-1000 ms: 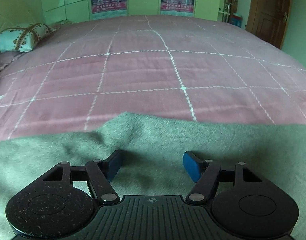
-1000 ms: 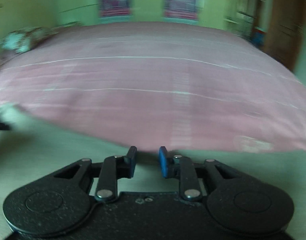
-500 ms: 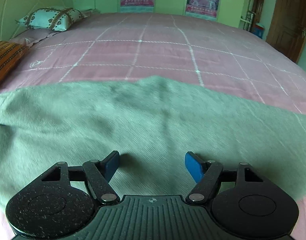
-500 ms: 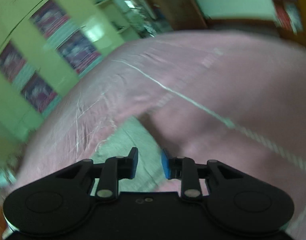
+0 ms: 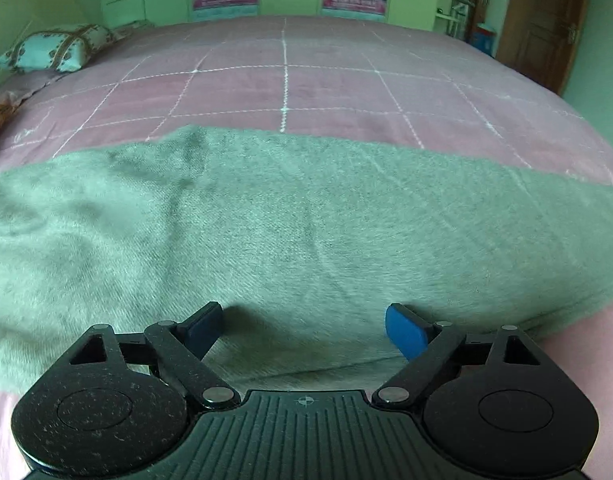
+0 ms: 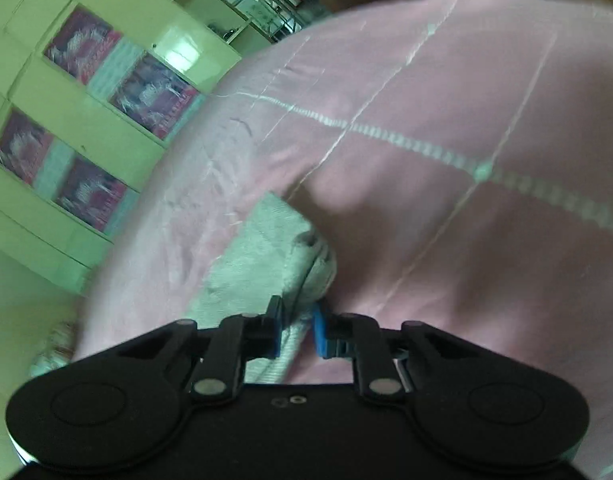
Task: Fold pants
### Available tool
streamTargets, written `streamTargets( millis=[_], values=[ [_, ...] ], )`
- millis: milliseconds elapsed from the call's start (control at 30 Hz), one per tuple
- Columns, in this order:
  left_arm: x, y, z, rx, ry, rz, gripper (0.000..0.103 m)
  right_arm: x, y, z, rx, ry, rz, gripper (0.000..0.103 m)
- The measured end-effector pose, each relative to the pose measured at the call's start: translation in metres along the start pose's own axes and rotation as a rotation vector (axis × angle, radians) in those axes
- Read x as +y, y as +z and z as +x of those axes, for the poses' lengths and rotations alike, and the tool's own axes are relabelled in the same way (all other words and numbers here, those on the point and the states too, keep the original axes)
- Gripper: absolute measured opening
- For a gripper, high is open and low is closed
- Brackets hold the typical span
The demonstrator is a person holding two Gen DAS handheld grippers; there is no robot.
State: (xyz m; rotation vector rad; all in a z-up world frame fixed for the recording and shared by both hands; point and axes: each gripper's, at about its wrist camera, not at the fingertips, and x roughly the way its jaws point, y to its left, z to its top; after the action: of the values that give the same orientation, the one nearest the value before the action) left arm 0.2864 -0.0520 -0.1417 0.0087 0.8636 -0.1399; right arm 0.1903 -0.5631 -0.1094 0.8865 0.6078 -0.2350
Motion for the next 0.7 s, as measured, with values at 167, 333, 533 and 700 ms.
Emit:
streamTargets(
  millis=[167, 333, 533, 700],
  values=[
    [-0.033, 0.006, -0.022, -0.071, -0.073, 0.016, 0.087, -0.022, -0.014, -0.011, -0.04, 0.031, 0.157, 0.024],
    [-0.092, 0.013, -0.01, -0.058, -0.124, 0.041, 0.087, -0.028, -0.014, -0.011, -0.018, 0.062, 0.171, 0.026],
    [-0.144, 0.0, 0.009, 0.005, -0.088, 0.073, 0.089, -0.023, -0.011, -0.004, -0.003, 0.066, 0.136, 0.022],
    [-0.143, -0.004, 0.005, 0.006, -0.096, 0.069, 0.089, -0.027, -0.01, -0.01, -0.014, 0.052, 0.161, 0.019]
  ],
)
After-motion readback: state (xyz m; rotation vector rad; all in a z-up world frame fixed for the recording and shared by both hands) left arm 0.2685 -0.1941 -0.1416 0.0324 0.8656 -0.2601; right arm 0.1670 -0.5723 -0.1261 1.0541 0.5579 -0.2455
